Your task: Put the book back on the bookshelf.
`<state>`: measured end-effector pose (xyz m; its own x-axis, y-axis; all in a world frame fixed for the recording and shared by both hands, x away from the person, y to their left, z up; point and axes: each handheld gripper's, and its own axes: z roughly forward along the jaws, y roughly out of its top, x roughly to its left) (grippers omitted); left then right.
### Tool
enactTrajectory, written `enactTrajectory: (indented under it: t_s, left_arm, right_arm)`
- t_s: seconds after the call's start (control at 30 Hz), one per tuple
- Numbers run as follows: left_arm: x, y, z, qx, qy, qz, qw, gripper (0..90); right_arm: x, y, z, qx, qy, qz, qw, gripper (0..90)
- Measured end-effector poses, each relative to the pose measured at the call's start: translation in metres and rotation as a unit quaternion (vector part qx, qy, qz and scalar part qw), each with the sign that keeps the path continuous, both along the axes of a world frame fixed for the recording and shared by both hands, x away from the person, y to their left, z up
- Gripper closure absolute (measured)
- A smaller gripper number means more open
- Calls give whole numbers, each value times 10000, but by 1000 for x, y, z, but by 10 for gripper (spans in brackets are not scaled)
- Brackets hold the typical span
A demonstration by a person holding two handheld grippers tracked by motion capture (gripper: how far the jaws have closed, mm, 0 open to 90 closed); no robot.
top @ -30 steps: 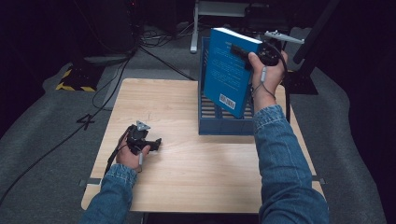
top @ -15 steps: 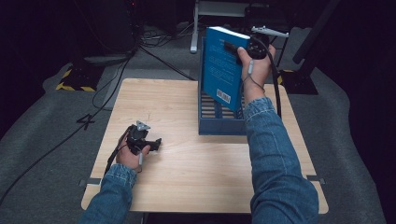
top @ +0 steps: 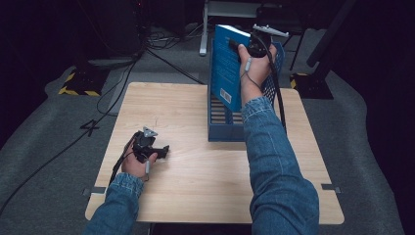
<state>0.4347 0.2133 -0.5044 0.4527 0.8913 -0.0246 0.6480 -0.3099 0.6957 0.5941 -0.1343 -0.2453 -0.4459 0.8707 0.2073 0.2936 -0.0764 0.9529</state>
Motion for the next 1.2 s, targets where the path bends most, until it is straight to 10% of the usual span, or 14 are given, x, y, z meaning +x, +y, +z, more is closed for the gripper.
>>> enactTrajectory:
  t_s: [1.2]
  left_arm:
    - [0, 0, 0, 9, 8, -13, 10000, 166]
  right_arm:
    - [2, 46, -41, -513, -437, -480, 9966, 602]
